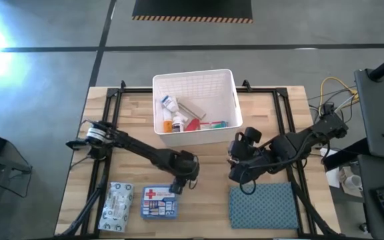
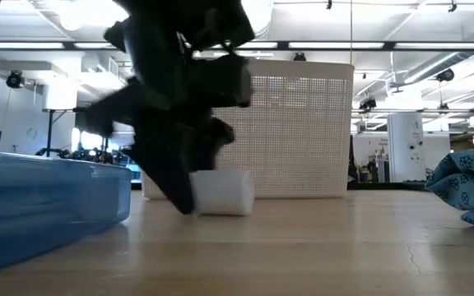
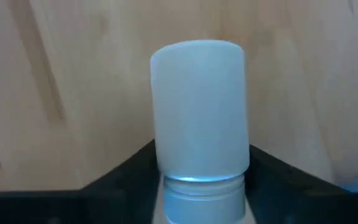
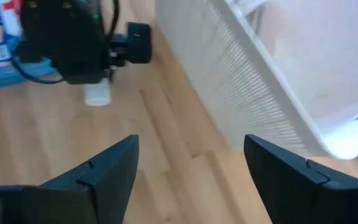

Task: Pick & place medical supplies in basket/bin
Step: Put the white medicine bottle into the white bin

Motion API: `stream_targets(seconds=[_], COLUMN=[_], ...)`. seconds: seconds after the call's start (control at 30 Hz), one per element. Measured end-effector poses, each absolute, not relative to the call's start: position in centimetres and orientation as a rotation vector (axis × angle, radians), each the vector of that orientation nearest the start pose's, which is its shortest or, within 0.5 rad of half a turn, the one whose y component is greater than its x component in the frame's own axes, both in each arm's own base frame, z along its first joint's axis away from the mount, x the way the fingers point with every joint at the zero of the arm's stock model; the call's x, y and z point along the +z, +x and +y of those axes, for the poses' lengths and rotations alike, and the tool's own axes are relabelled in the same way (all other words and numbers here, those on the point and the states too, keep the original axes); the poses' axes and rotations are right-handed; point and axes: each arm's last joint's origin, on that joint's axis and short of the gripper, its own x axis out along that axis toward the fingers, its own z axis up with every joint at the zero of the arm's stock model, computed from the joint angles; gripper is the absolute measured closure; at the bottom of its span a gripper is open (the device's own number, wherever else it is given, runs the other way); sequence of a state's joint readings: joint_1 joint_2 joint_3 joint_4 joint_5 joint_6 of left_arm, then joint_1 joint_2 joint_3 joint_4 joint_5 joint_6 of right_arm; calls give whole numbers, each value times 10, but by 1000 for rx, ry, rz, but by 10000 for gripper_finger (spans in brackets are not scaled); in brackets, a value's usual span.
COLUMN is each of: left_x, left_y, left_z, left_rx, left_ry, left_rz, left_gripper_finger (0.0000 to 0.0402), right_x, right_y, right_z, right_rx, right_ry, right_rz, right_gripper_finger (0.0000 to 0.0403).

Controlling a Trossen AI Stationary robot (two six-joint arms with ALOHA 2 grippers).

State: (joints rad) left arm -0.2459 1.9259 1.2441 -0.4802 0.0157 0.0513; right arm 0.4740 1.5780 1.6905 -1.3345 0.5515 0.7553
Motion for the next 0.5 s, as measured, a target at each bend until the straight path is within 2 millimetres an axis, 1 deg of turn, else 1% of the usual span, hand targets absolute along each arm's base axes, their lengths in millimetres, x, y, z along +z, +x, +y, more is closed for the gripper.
stream_targets(seconds=[0.07, 0.1, 0.17, 0.27, 0.37, 0.43, 0.5], left_x=[166, 176, 202, 253, 314, 355, 384], left_y=[359, 357, 347, 332, 312, 297, 283], left_z=[-91, -90, -85, -77, -66, -58, -46], left_rx=[-240, -219, -171, -94, 8, 131, 294], left_ry=[154, 142, 115, 45, 3, 12, 67], left_rz=[1169, 1150, 1106, 968, 763, 572, 401], left_gripper_finger=[250, 250, 250, 250, 250, 250, 250], right_x=[368, 369, 372, 381, 395, 404, 413], right_y=[265, 265, 264, 261, 253, 246, 238], right_z=[118, 117, 116, 112, 102, 94, 86], right_rx=[-468, -476, -487, -471, -482, -528, -589], right_ry=[40, 16, -34, -75, -78, -80, -90], right_rz=[927, 916, 891, 853, 801, 747, 681], right_gripper_finger=[126, 128, 132, 141, 151, 157, 162])
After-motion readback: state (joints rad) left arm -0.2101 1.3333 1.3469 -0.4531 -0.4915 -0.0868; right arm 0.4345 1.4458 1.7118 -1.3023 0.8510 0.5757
